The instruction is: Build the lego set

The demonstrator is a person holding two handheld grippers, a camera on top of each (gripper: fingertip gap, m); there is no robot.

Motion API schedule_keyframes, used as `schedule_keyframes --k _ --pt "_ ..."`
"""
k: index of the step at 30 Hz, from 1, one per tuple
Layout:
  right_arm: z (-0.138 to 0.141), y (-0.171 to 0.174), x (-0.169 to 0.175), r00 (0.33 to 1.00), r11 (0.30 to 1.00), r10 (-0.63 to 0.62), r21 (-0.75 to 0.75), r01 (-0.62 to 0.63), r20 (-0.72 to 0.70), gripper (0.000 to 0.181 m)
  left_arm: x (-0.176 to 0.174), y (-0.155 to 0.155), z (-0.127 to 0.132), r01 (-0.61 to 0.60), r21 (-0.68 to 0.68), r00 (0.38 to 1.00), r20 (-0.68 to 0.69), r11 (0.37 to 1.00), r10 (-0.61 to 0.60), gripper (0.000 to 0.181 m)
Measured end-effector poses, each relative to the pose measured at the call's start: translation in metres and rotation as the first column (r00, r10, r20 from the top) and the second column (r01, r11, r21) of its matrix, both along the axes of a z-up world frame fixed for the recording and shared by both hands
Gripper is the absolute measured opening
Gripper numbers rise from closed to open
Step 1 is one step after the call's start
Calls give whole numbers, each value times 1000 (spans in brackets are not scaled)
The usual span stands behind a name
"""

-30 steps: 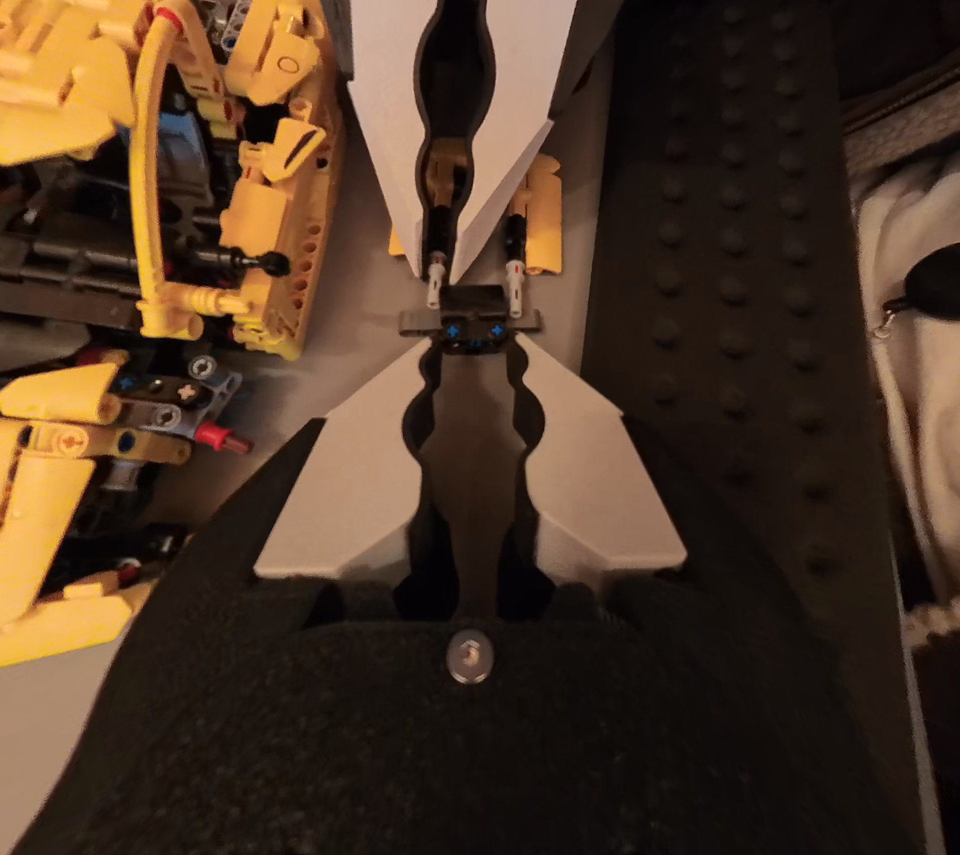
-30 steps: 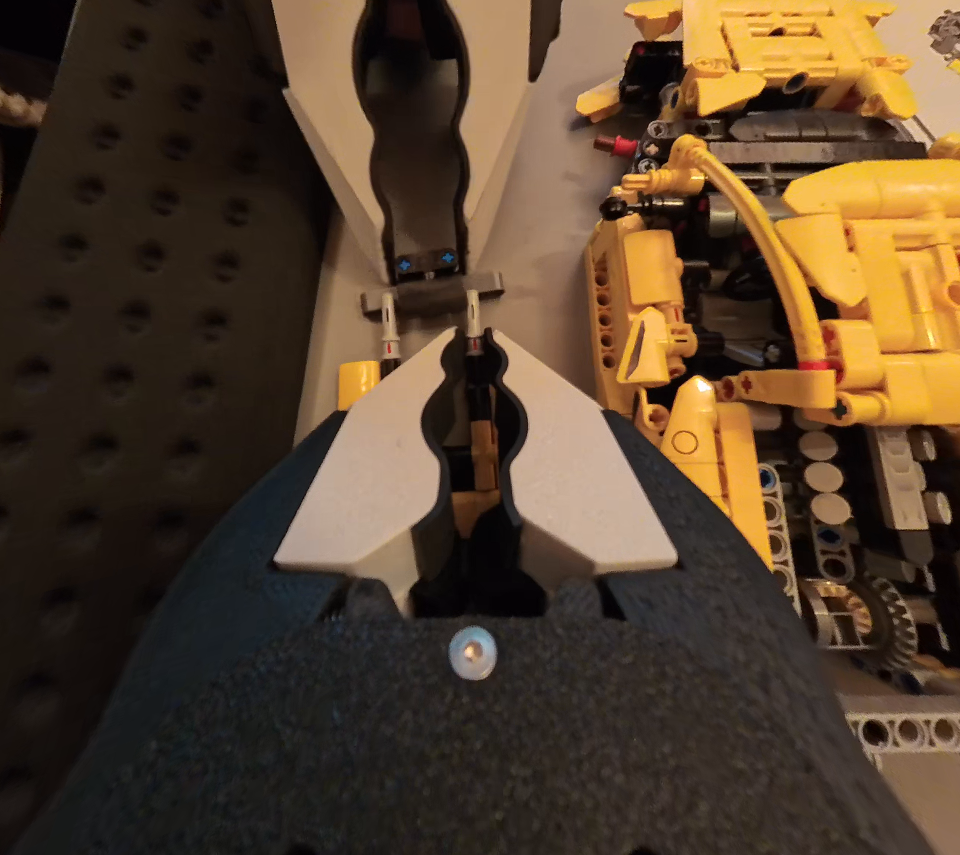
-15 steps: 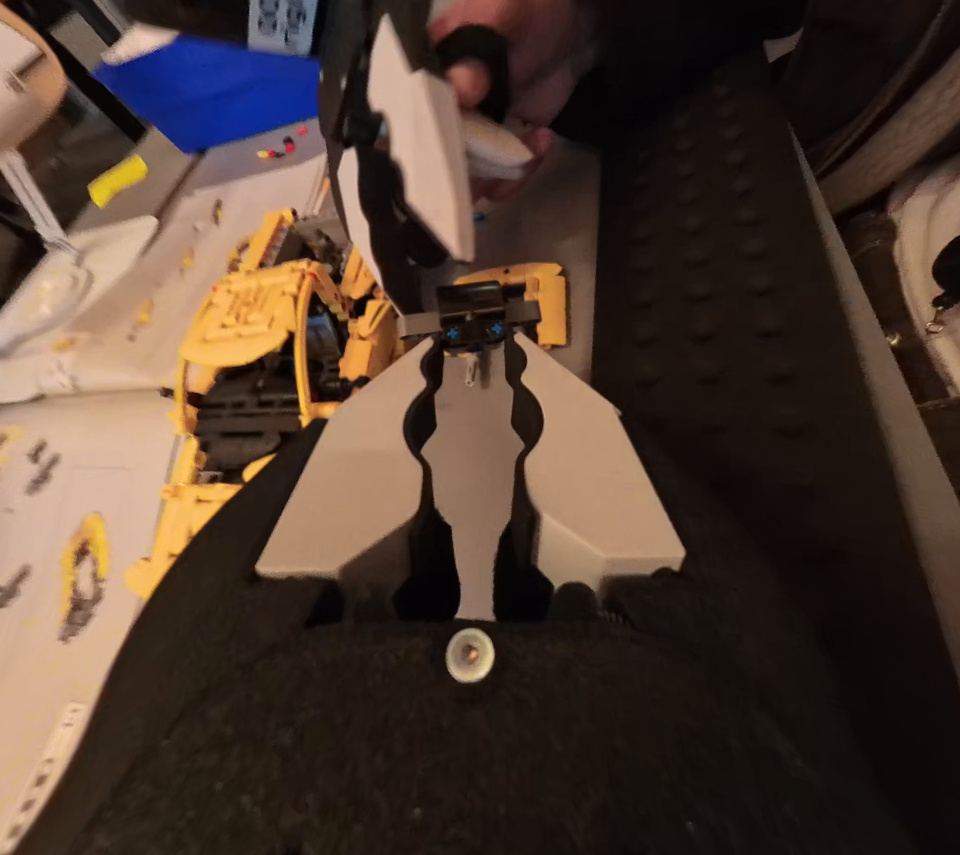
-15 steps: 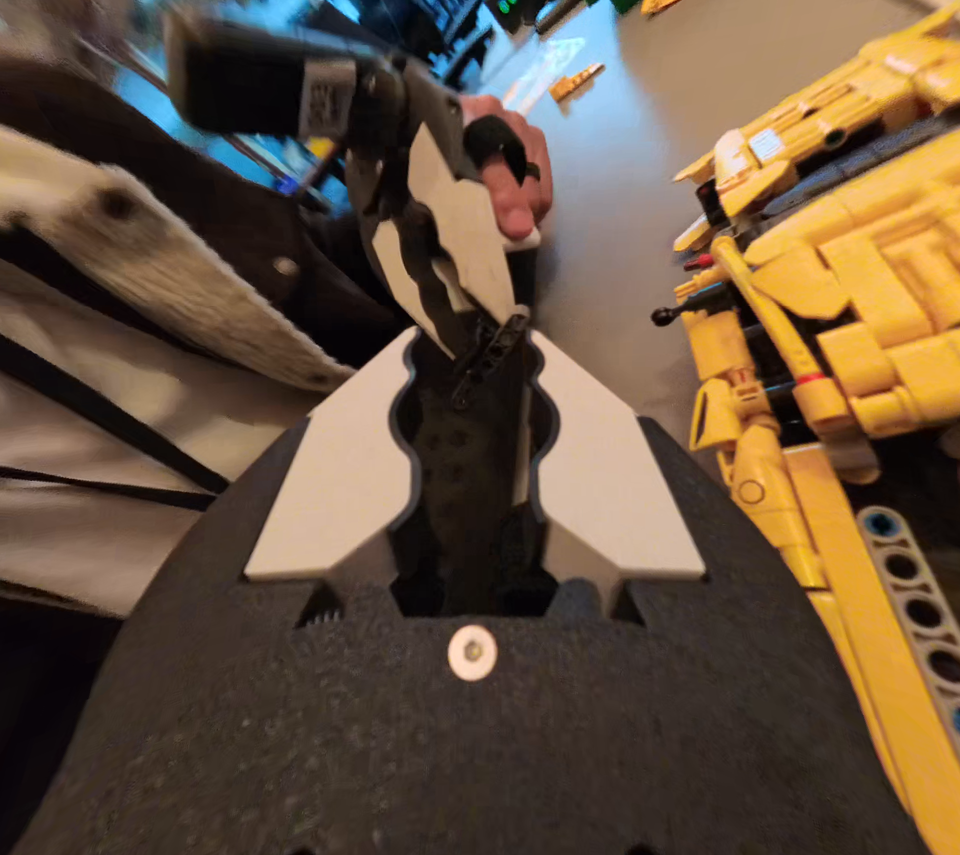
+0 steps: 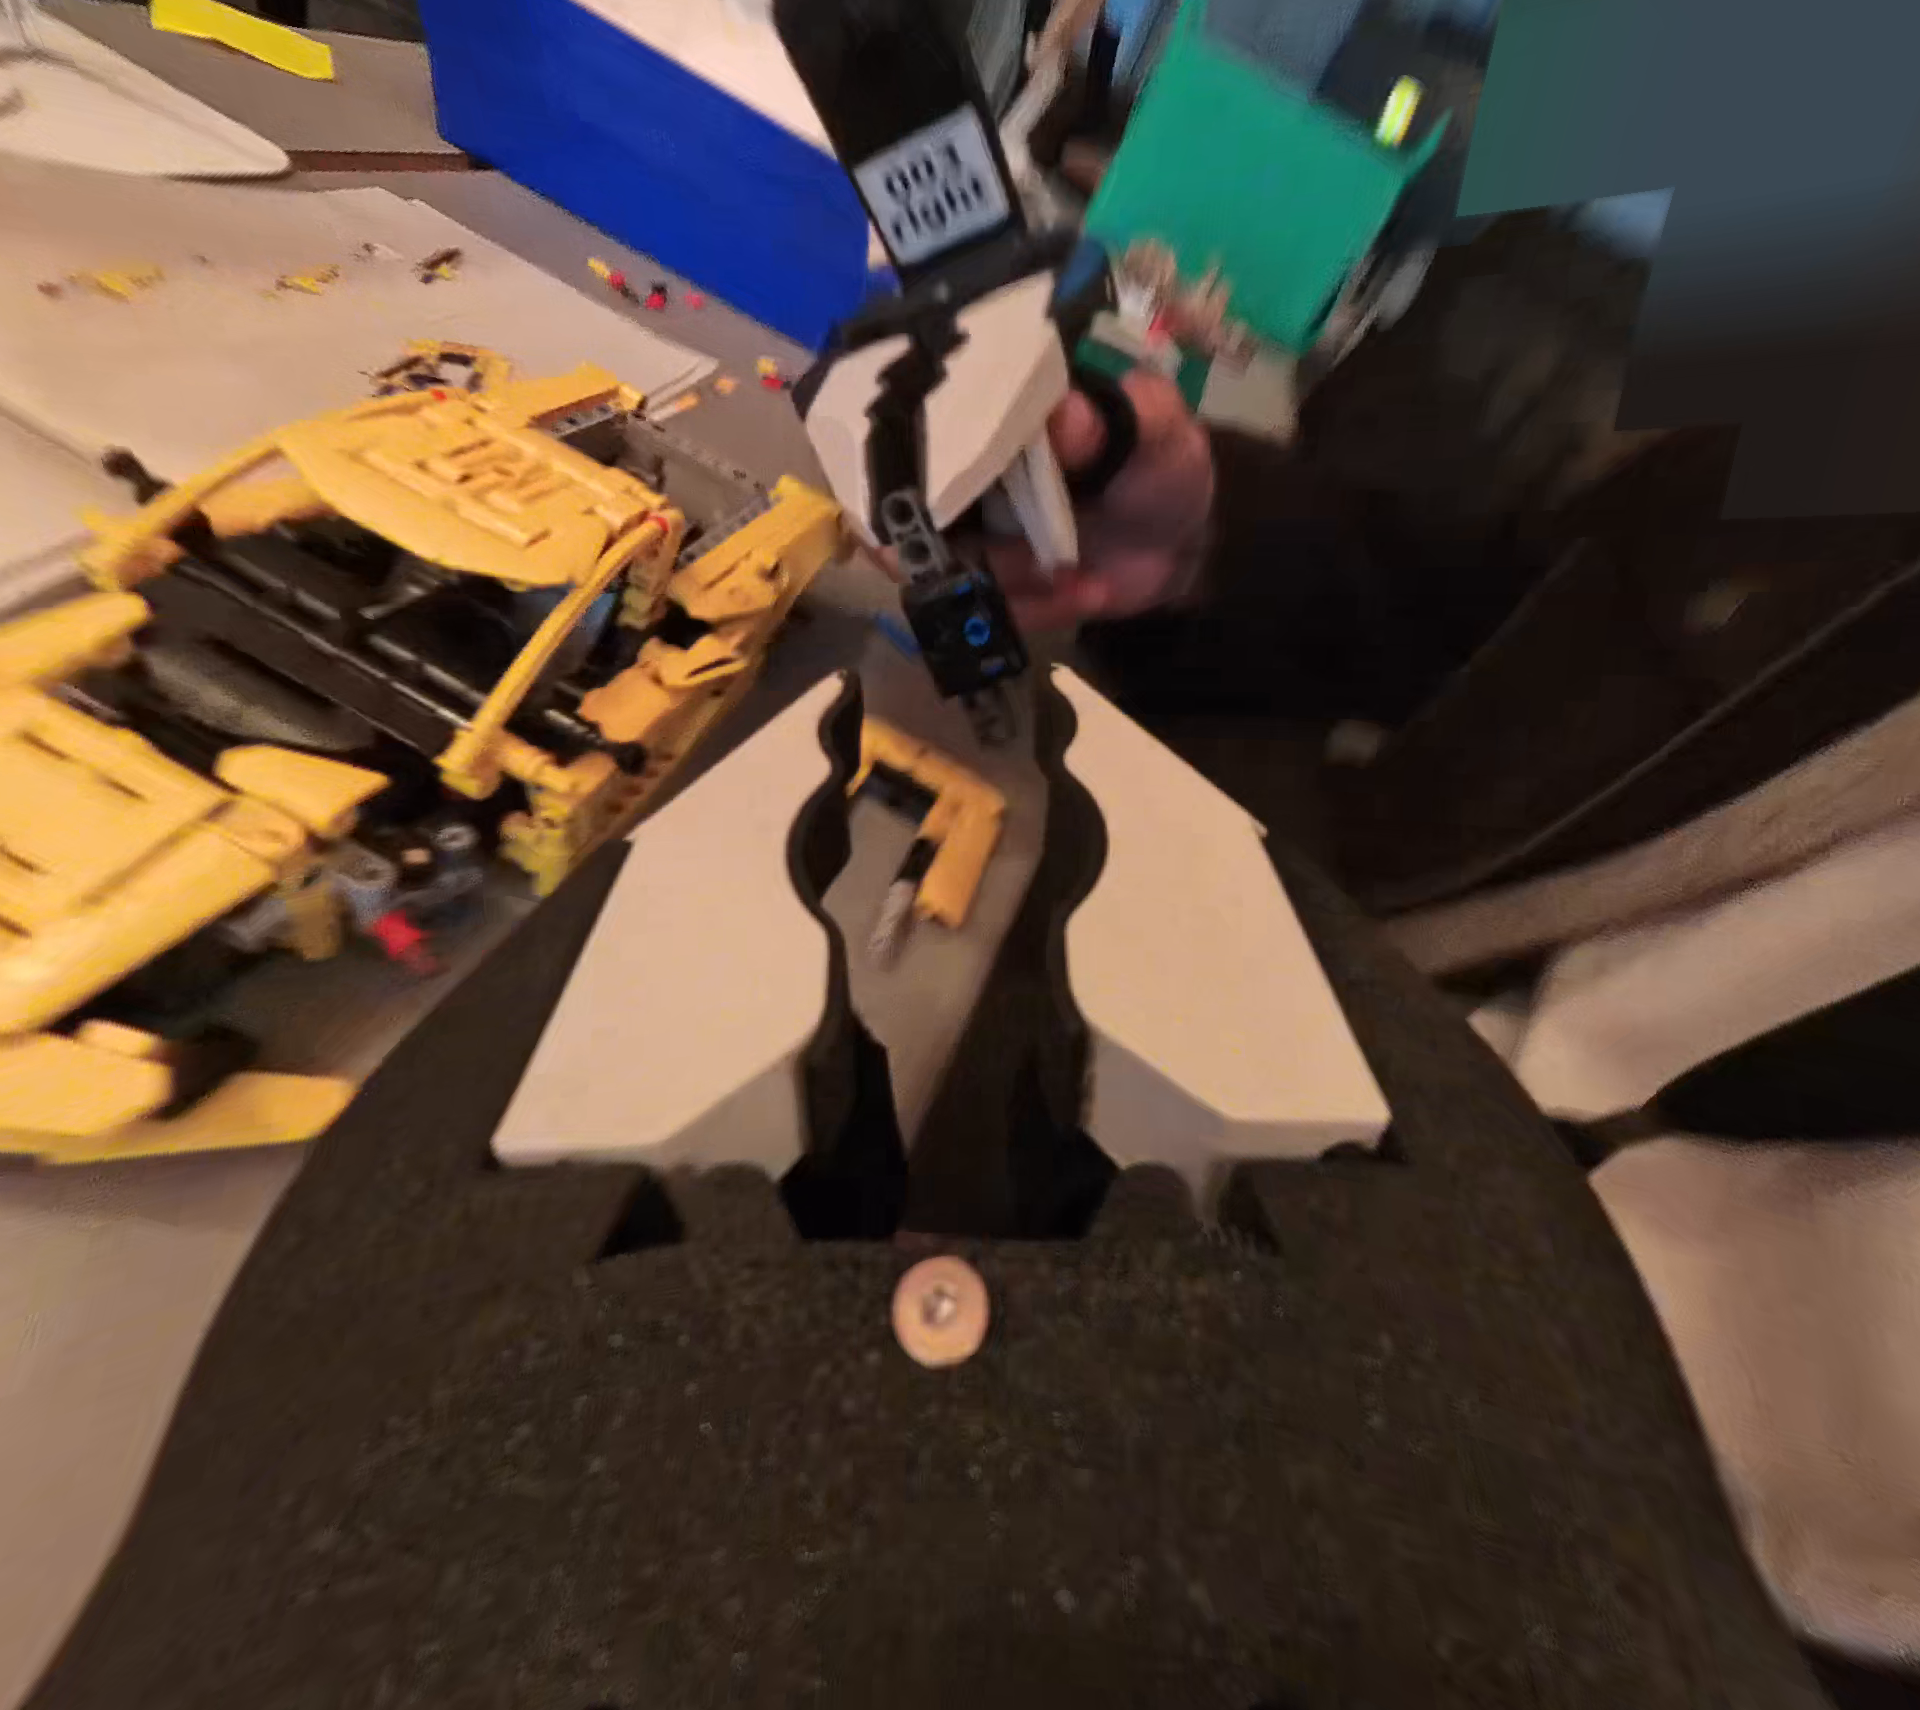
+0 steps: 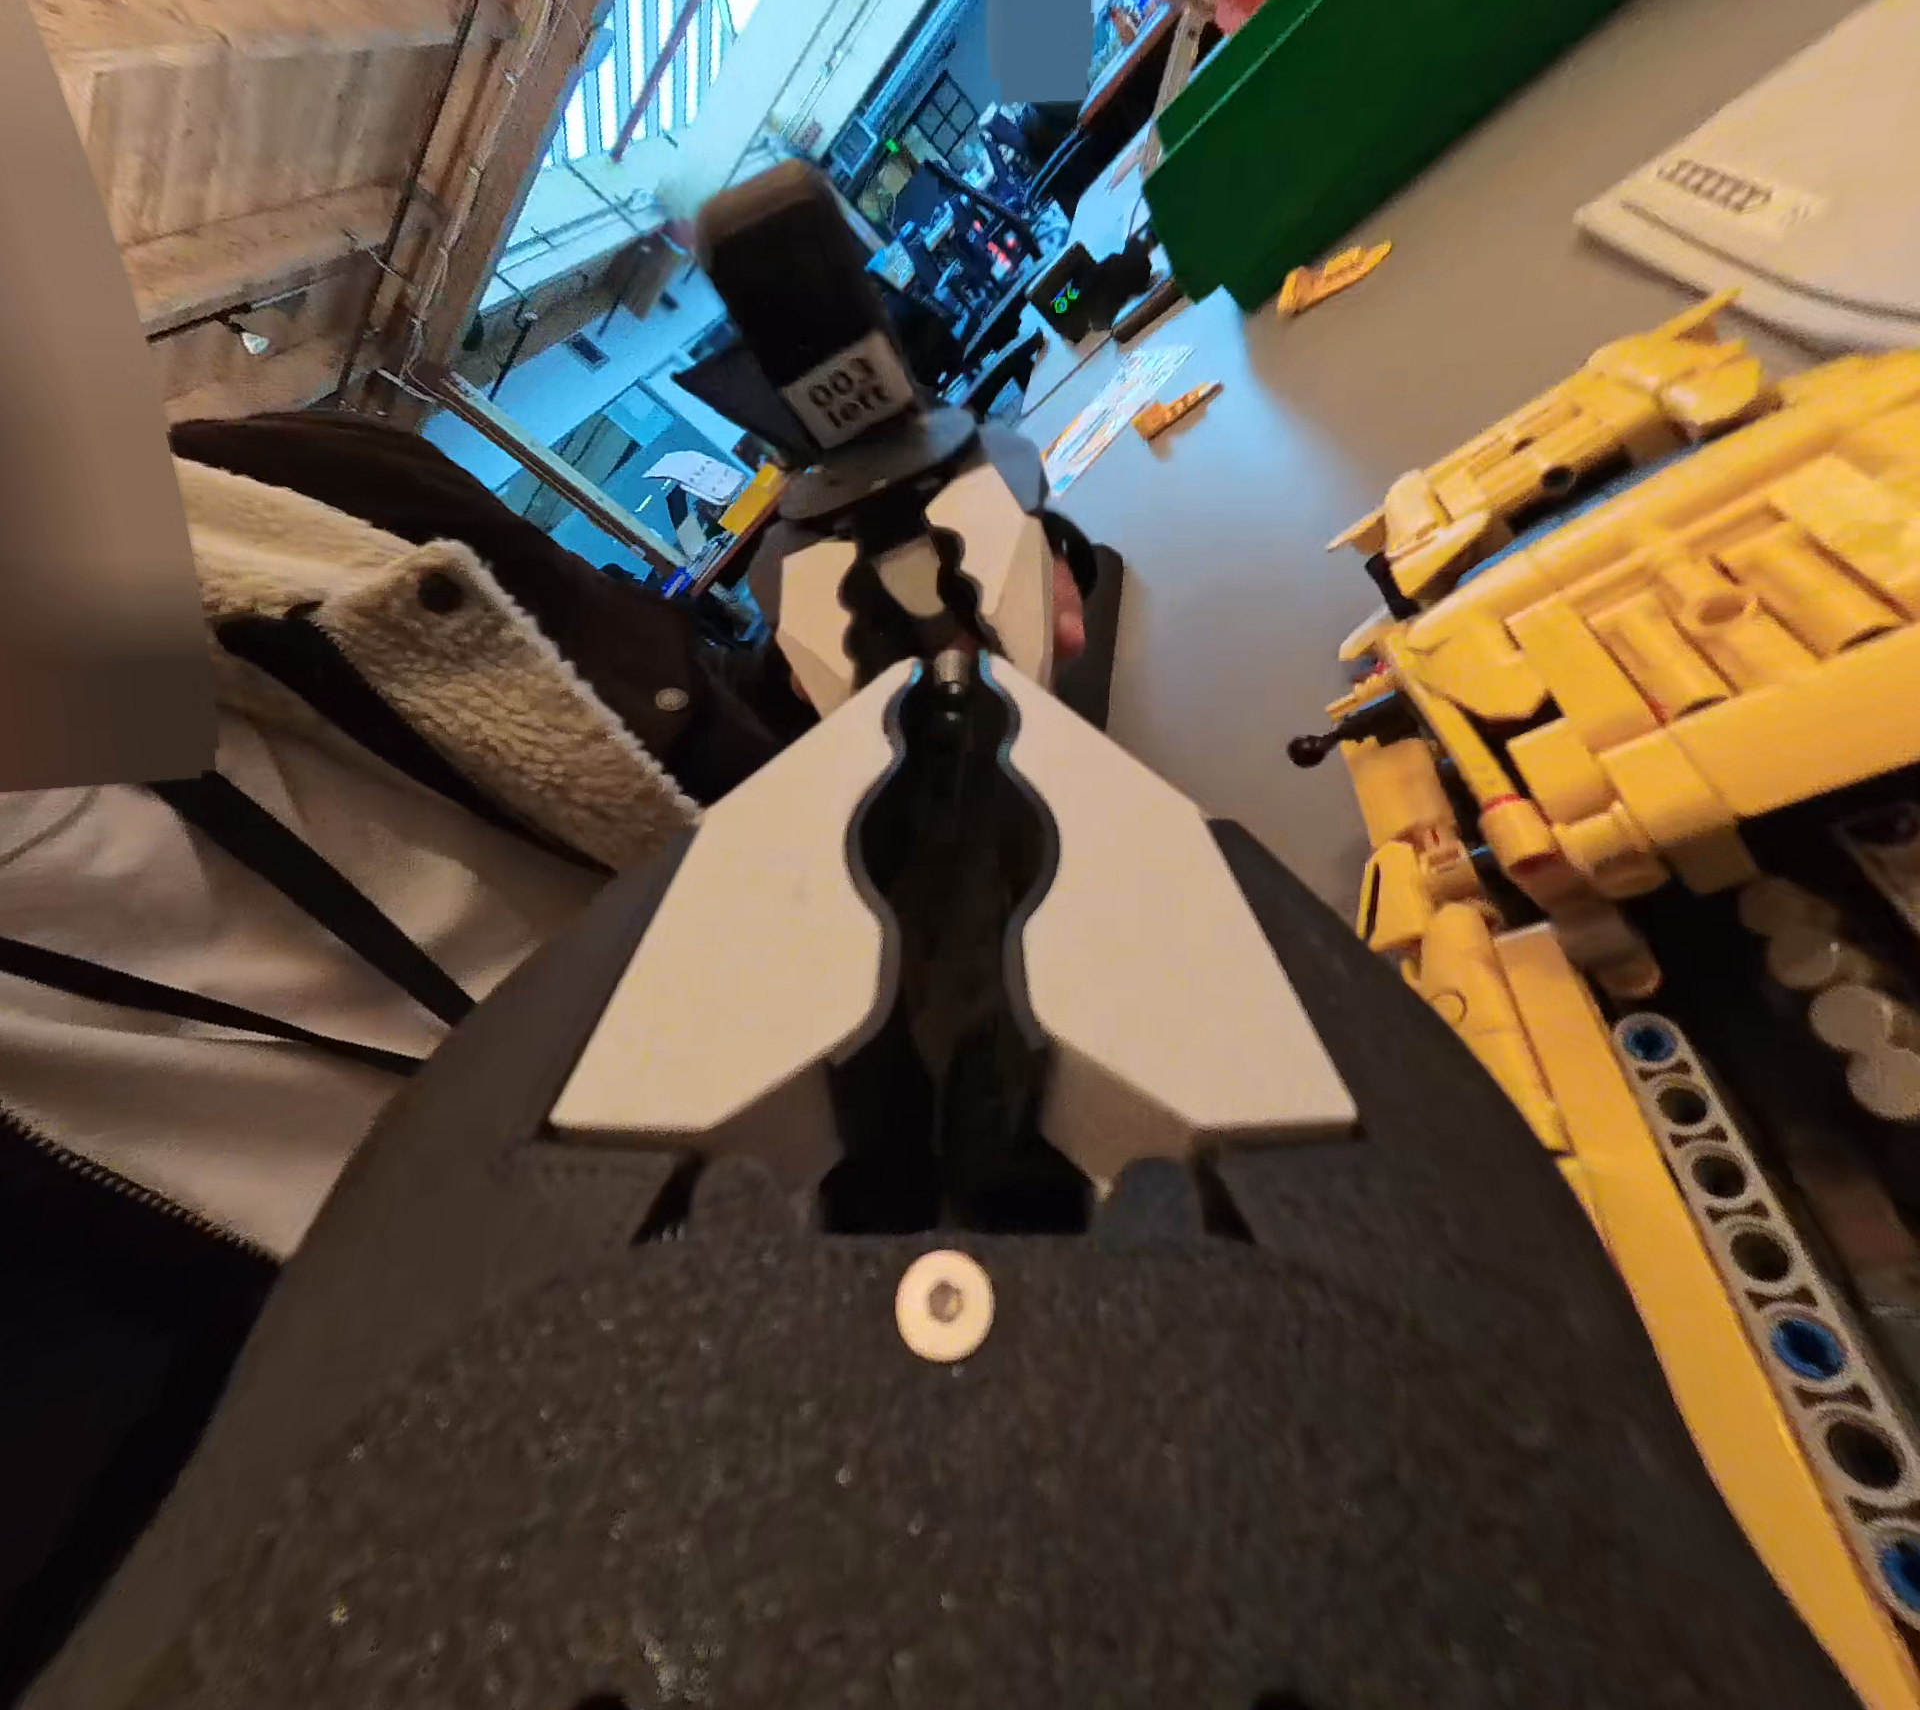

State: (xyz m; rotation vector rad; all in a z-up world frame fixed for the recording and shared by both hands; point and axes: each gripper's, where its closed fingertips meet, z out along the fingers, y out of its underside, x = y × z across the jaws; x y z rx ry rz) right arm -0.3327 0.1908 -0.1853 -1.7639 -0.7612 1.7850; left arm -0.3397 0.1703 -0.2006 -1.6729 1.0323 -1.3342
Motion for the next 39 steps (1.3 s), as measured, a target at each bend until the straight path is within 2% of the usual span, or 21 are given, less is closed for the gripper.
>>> schedule_keyframes --k 2,6,10,14,16,17,18,20,23,26,29,31,33,36,39 --pt "5 -2 -3 1000 1000 1 24 -1 -22 7 1 -1 10 0 -120 993 115 993 14 32" --pt "2 -3 -6 1000 1000 3 31 -2 -11 7 3 -2 14 2 -201 982 186 980 36 32" --pt "-1 -9 -12 1000 999 25 47 -25 6 7 5 -3 10 21 -220 985 171 975 17 17" --pt "-6 -9 -14 999 995 12 94 -17 50 7 4 -3 4 19 -228 991 131 973 11 16" --pt "-13 -5 -11 995 984 -9 178 -10 104 13 -1 1 -1 11 -242 995 100 970 14 16" --pt "-24 0 -6 983 968 -42 252 -5 179 26 -6 5 -4 2 -249 997 73 969 16 16" --pt "-37 4 2 956 940 -74 339 -28 283 28 -13 12 -12 -20 -256 999 22 966 27 15" --pt "-66 1 15 877 869 -103 472 -150 469 27 -28 26 -28 -66 -312 997 -63 948 49 16" --pt "-89 -10 8 815 801 -114 537 -263 568 22 -34 37 -40 -85 -449 995 -91 889 49 16" --pt "-107 -8 5 734 743 -149 565 -358 662 19 -25 32 -56 -69 -504 986 -166 861 -18 16" --pt "-119 -6 7 686 718 -157 559 -415 711 14 -19 25 -63 -34 -550 978 -190 834 -86 16" --pt "-119 -9 4 695 720 -143 556 -415 705 7 -16 22 -66 -18 -574 974 -195 819 -116 16" --pt "-118 -5 5 677 689 -195 590 -420 710 7 -13 18 -69 -2 -581 967 -210 814 -147 16" --pt "-106 3 0 697 646 -290 672 -363 655 7 -6 13 -72 26 -598 959 -212 801 -189 16" --pt "-103 10 3 676 615 -356 707 -350 645 7 -1 18 -71 29 -627 968 -176 778 -178 16"
